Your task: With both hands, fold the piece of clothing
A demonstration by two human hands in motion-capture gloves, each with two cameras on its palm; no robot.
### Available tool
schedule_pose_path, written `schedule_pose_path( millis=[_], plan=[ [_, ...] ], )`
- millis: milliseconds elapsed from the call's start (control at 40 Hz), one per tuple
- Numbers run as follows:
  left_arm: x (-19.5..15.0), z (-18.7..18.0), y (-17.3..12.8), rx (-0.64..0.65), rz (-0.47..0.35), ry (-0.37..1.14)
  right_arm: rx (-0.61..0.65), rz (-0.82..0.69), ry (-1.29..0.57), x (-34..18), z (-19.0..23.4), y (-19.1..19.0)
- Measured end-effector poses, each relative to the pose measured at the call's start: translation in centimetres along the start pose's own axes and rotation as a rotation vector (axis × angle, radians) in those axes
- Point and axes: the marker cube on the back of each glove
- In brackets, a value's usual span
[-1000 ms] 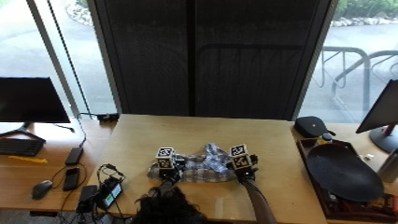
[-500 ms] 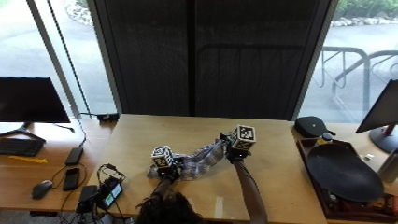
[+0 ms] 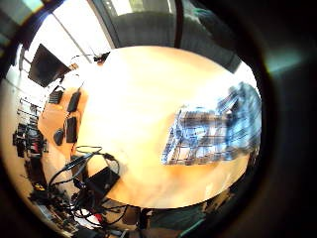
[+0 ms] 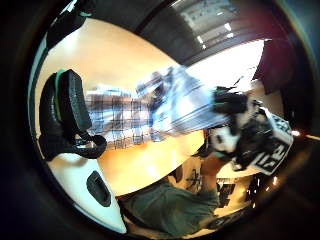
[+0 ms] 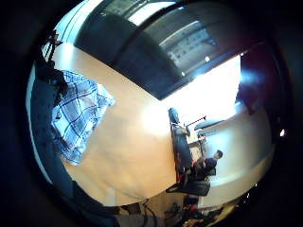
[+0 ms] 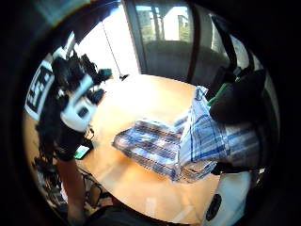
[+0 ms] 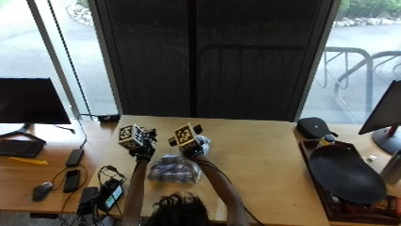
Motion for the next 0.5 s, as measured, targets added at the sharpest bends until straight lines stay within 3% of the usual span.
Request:
schedule_pose_path(
  millis=[25,125,175,250,350,500],
  plan=[
    [-0.1,-0.8,0.4,-0.005,-0.006,0.025,-0.005,-0.021,-0.011,-1.0,0.4,0.0],
    [-1.0,-3.6,1.1,0.041,-0.014,0.047,-0.317,-0.101,0.037,-3.5,1.9,4.4],
    [-1.3,-4.3,1.5,0.057,-0.011,0.044,-0.38,-0.119,0.019,-4.6,2.8,5.7],
    [-1.6,-4.5,1.8,0.078,-0.007,0.043,-0.348,-0.115,-0.026,-5.9,3.7,6.3],
    [-1.9,-4.1,1.9,0.078,-0.004,0.048,-0.175,-0.088,-0.053,-6.2,5.1,5.4],
    [-1.1,-2.2,2.3,0.046,-0.002,0.029,-0.258,-0.002,-0.09,-3.3,4.9,7.7]
  ],
)
